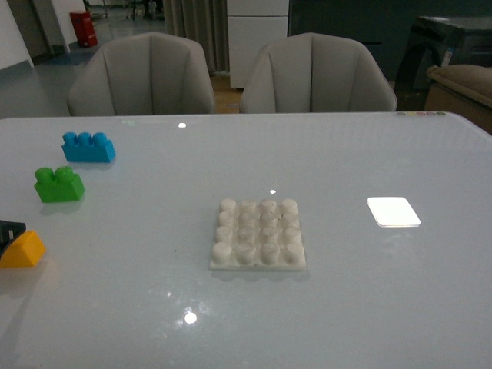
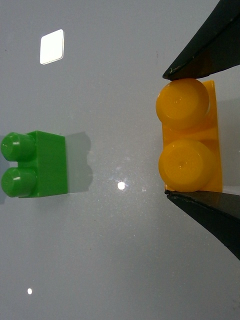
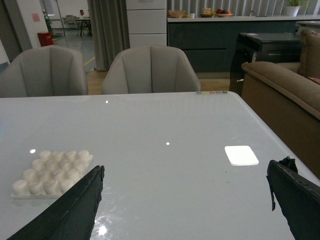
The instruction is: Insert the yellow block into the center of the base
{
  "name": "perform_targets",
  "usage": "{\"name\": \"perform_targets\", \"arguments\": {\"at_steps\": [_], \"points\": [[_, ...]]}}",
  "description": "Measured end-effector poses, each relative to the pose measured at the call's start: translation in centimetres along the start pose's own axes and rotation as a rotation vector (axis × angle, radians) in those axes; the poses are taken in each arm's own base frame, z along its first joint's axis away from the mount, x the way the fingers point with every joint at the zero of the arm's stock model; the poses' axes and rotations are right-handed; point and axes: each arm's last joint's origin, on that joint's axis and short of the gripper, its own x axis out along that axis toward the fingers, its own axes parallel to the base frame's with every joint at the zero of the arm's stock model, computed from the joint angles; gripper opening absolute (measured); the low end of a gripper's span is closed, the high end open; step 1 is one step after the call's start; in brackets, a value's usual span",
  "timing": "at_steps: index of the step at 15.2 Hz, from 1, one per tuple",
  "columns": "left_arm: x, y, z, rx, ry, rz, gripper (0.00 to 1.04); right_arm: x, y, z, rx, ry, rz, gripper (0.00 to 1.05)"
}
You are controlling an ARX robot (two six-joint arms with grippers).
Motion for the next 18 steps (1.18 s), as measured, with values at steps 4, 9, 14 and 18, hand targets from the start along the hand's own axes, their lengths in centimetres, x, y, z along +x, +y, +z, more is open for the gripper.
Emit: {"name": "perform_targets", "arguments": {"at_steps": [4, 9, 14, 18], "points": [[-1.1, -2.1, 2.3, 0.03, -0.013, 0.016, 0.57, 0.0, 0.0, 0.0, 0.0, 0.0, 0.0, 0.98], [-1.1, -12.1, 7.2, 0.094, -0.038, -0.086, 0.57, 0.0, 0.0, 0.0, 0.0, 0.0, 0.0, 0.98], [-0.5, -20.1, 8.2, 0.073, -0.026, -0.204, 0.57, 0.0, 0.0, 0.0, 0.0, 0.0, 0.0, 0.98], [-0.8, -23.0, 7.4, 0.069, -0.009, -0.24, 0.57, 0.0, 0.0, 0.0, 0.0, 0.0, 0.0, 0.98]]}}
